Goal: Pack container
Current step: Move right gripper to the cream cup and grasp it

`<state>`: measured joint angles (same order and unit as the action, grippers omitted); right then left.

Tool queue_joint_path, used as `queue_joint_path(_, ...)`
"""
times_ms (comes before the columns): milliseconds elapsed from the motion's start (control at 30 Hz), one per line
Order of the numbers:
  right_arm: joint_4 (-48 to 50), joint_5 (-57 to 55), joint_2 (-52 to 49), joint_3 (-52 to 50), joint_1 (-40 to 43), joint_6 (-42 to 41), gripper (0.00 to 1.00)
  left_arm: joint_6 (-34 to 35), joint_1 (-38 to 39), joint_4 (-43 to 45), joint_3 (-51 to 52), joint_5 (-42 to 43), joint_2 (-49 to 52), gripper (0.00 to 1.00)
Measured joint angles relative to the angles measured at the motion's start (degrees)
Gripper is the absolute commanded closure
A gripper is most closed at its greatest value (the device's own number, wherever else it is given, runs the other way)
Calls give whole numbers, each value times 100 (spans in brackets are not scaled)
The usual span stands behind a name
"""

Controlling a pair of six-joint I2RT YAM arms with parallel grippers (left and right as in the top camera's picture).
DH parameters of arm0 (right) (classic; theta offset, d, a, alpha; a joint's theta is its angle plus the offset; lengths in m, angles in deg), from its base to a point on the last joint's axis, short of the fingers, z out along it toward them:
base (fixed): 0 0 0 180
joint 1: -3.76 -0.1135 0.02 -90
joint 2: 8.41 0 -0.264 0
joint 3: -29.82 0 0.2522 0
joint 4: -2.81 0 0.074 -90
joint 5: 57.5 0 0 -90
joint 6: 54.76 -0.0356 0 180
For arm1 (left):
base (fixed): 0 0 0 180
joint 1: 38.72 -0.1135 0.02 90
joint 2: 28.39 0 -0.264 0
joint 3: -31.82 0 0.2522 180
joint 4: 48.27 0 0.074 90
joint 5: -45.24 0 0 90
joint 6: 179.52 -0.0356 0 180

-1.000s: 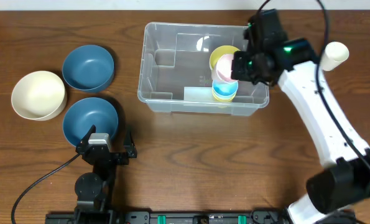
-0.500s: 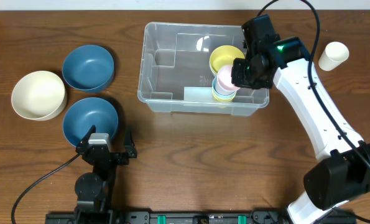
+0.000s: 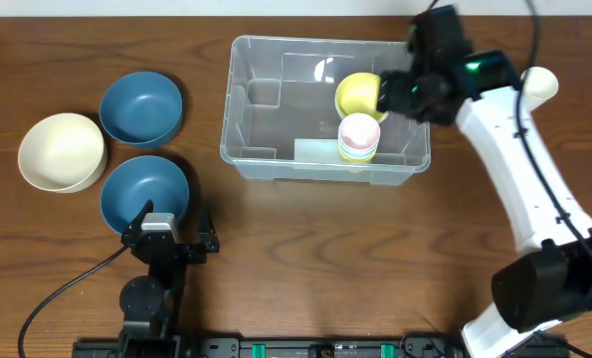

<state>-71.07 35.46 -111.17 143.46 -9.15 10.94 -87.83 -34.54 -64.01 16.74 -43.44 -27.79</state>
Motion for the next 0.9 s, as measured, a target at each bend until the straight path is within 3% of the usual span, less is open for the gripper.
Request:
queue_joint_path(433, 667, -151, -553, 70, 2931, 0, 25, 0, -2, 0, 0, 0, 0, 2)
queue_joint_path(900, 1414, -131, -1416, 70, 3451, -11, 28, 0, -2, 0, 0, 0, 0, 2)
